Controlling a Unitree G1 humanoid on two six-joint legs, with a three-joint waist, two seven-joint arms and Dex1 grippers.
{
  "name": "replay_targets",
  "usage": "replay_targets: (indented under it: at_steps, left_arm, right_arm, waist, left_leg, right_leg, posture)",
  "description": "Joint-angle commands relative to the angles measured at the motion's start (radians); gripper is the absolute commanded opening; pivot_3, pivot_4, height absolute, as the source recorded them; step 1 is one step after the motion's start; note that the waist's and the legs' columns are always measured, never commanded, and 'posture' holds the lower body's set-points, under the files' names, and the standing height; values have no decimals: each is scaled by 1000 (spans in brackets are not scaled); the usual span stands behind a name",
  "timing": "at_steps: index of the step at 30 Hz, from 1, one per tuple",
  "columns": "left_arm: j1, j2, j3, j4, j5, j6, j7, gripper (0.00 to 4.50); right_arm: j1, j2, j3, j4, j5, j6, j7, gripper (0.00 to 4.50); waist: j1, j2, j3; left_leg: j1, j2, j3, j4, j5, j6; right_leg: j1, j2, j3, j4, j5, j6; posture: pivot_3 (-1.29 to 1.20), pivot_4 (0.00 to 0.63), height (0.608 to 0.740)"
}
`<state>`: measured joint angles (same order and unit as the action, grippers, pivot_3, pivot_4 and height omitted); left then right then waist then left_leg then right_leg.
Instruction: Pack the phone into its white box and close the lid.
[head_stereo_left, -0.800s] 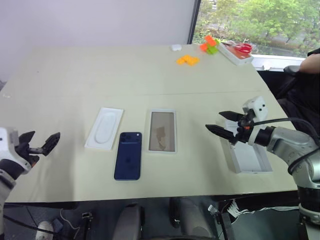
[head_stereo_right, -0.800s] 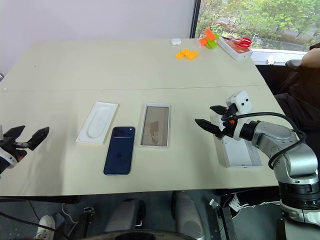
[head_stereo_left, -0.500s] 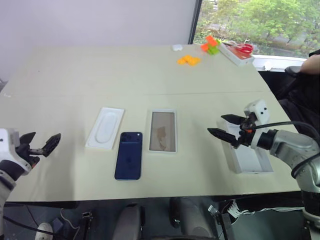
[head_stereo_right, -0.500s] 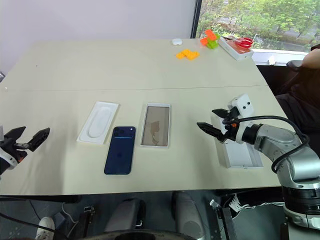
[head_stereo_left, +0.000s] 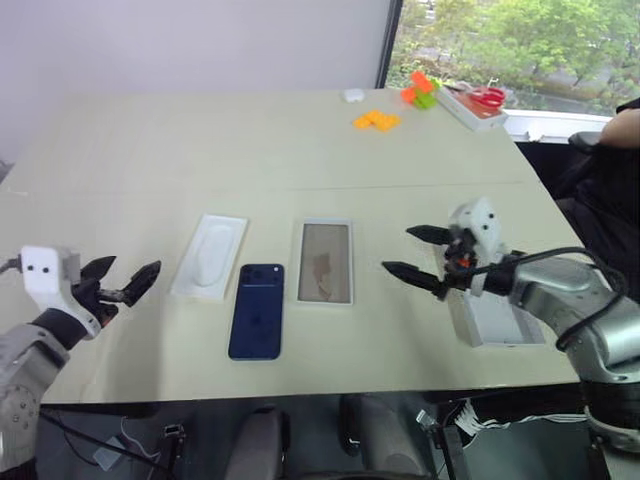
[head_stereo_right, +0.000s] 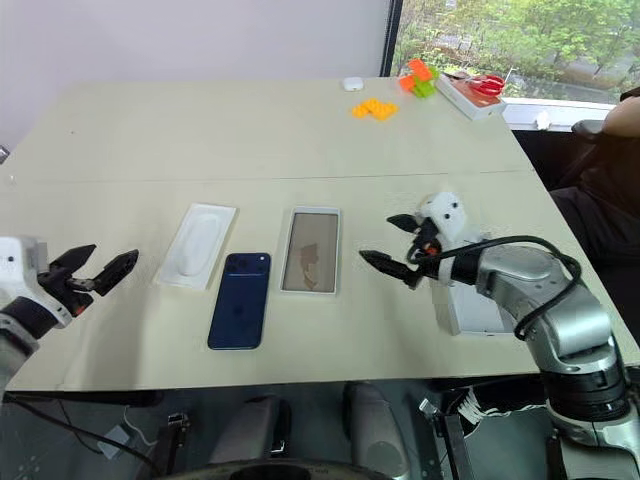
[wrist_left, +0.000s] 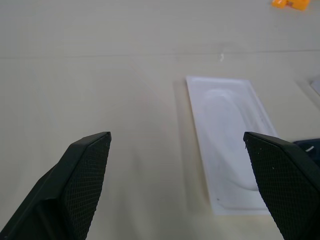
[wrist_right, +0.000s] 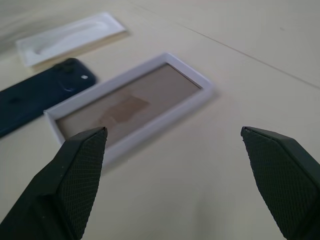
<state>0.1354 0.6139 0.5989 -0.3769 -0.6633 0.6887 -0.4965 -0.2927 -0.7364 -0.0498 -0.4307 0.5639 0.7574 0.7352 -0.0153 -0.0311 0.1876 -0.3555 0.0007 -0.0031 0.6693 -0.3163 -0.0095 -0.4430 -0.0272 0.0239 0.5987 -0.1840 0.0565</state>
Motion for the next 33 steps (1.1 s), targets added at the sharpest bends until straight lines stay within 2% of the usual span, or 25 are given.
replay_targets:
  at_steps: [1, 4, 8, 16, 18, 22, 25, 31, 33]
  left_arm:
    - [-22, 2, -25, -18, -18, 24, 14, 4466]
    - [-36, 7, -40, -18, -22, 66, 42, 4466]
    - [-132, -37, -26, 9, -102, 183, 141, 4466]
    - [-302, -18, -62, 84, -103, 409, 298, 4466]
    - [-312, -18, -59, 86, -104, 431, 305, 4466]
    - [-462, 11, -95, 222, -185, 697, 272, 4466]
    - [-516, 2, -91, 282, -192, 794, 261, 4466]
    - [-568, -23, -89, 354, -173, 874, 239, 4466]
    - [-576, -33, -80, 376, -154, 875, 250, 3966]
  right_arm:
    - [-29, 17, 84, -56, -50, -42, 1, 4482]
    - [-49, 27, 125, -56, -81, -57, -3, 4482]
    - [-101, 82, 190, -14, -124, -89, -9, 4482]
    - [-53, 86, 181, -24, -161, -127, 2, 4482]
    - [-52, 88, 181, -24, -163, -129, 3, 4482]
    - [-31, 78, 170, -95, -142, -106, 3, 4482]
    - [-17, 71, 164, -120, -136, -97, 7, 4482]
    - [-1, 68, 151, -160, -131, -62, -11, 4482]
    - [5, 66, 146, -170, -129, -54, -14, 4500]
  waist:
    - [2, 0, 0]
    - [1, 0, 0]
    - [1, 0, 0]
    - [2, -1, -1]
    - [-4, -1, -1]
    - [6, -2, -1]
    - [2, -2, -1]
    - [1, -2, -1]
    - [1, -2, -1]
  left_leg:
    - [0, 0, 0, 0, 0, 0]
    - [0, 0, 0, 0, 0, 0]
    - [-1, 0, 0, 1, 0, 0]
    - [-1, -2, -2, 1, 0, 0]
    - [0, -2, -1, 1, 0, 0]
    - [-1, -2, -3, 1, 0, 0]
    - [0, -3, -4, 2, 0, -1]
    - [-1, -3, -4, 9, 0, -1]
    - [0, -3, -4, 11, 0, -1]
  right_leg:
    - [0, 0, 0, 0, 0, 0]
    - [0, 0, 0, 0, 0, -1]
    - [0, -1, 0, 0, 1, 1]
    - [0, -1, -1, 1, 3, 2]
    - [0, -1, 0, 1, 3, 2]
    - [0, 0, -2, 2, 3, 2]
    - [1, 0, -3, 3, 3, 2]
    - [1, -2, -2, 7, 2, 2]
    - [1, -3, -2, 10, 1, 0]
  posture:
    - [0, 150, 726]
    - [0, 150, 726]
    - [0, 150, 726]
    - [0, 150, 726]
    - [0, 150, 726]
    - [0, 150, 726]
    - [0, 150, 726]
    - [0, 150, 726]
    - [0, 150, 726]
